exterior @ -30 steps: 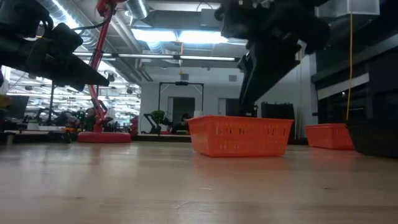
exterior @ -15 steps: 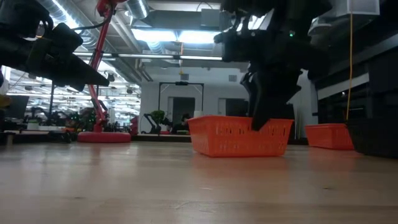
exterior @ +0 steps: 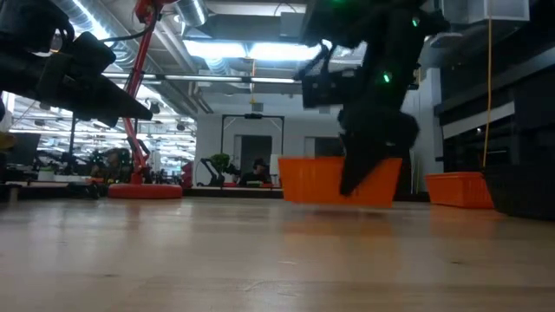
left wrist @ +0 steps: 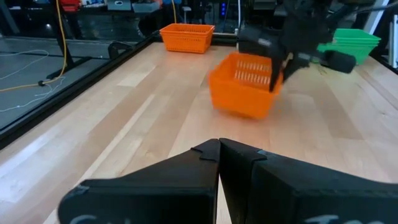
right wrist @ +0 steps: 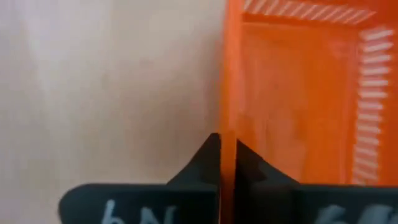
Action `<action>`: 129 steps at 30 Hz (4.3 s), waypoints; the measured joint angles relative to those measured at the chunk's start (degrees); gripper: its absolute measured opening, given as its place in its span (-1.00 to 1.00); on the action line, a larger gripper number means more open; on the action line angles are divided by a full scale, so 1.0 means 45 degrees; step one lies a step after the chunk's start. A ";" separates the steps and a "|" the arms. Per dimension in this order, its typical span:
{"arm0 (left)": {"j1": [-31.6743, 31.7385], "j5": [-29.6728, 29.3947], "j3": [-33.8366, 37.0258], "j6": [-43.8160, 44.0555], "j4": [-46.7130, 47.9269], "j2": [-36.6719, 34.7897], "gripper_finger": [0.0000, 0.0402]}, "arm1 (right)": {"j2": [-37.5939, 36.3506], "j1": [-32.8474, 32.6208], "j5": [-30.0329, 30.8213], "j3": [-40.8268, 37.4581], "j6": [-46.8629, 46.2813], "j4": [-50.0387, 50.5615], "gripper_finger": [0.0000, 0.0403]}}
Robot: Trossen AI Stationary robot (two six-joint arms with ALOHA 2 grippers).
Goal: Stack baskets by color
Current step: Stack the bottom orange bin on the top orange bin, then adjust the stacked black bins
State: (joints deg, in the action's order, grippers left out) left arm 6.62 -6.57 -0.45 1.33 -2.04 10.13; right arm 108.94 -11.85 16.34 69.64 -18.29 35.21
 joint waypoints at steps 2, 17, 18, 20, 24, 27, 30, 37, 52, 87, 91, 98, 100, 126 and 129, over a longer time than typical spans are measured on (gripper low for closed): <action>0.0003 -0.0129 0.0000 0.0002 -0.0017 -0.0001 -1.00 | -0.0203 0.0091 0.0821 0.0595 -0.0080 0.0983 -0.98; 0.0001 -0.0865 0.0000 -0.0020 -0.0650 -0.0005 -1.00 | -0.2337 0.3918 0.4994 0.3768 -0.9022 1.0916 -0.99; 0.0002 -0.0869 0.0000 -0.0007 -0.0768 -0.0005 -1.00 | -0.2292 0.4298 0.4969 0.3573 -0.9352 1.1370 -1.00; 0.0004 -0.0864 0.0000 0.0004 -0.0883 -0.0010 -1.00 | -0.2243 0.5047 0.4930 0.3140 -0.9779 1.1773 -1.00; 0.0004 -0.0785 0.0000 0.0107 -0.0817 -0.0004 -1.00 | -0.2350 0.6297 0.4144 0.1799 -1.0474 1.1980 -1.00; 0.0004 -0.0782 0.0000 0.0047 -0.0811 -0.0005 -1.00 | -0.2448 0.6934 0.3416 0.0806 -1.0602 1.1356 -1.00; 0.0004 -0.0769 0.0000 0.0009 -0.0799 -0.0005 -1.00 | -0.2423 0.7464 0.3318 -0.0058 -1.0934 1.0887 -1.00; 0.0004 -0.0762 0.0000 0.0004 -0.0792 -0.0005 -1.00 | -0.2423 0.8619 0.3075 -0.1194 -1.0741 0.9080 -1.00; 0.0004 -0.0758 0.0000 -0.0006 -0.0787 -0.0005 -1.00 | -0.2423 0.9618 0.3744 -0.1407 -0.9232 0.8090 -0.86; 0.0003 -0.0763 0.0000 -0.0099 -0.0553 -0.0004 -1.00 | -0.2423 0.8713 0.1631 0.0453 -0.8601 0.8095 -0.36; 0.0001 -0.0763 0.0000 -0.0103 -0.0554 -0.0003 -1.00 | -0.2423 0.7404 -0.0746 0.0905 -0.7423 0.8049 -0.36; 0.0002 -0.0761 0.0000 -0.0105 -0.0802 -0.0002 -1.00 | -0.2423 0.4429 -0.1451 0.0927 -0.4876 0.7711 -0.37; -0.0001 -0.0729 0.0000 -0.0093 -0.0975 -0.0005 -1.00 | -0.2418 0.3481 -0.1436 0.0919 -0.4406 0.7688 -0.36; -0.0001 -0.0369 0.0000 0.0680 -0.1093 -0.0001 -1.00 | -0.2376 -0.0173 -0.1713 -0.0471 -0.6284 0.7816 -0.36; -0.0001 -0.0369 0.0000 0.0679 -0.1093 -0.0005 -1.00 | -0.2380 -0.0132 -0.2478 -0.1565 -0.7069 0.7867 -0.36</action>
State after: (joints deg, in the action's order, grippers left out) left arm 6.61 -8.23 -0.45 4.38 -6.96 10.11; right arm 98.24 -12.45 5.19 62.60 -50.10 70.61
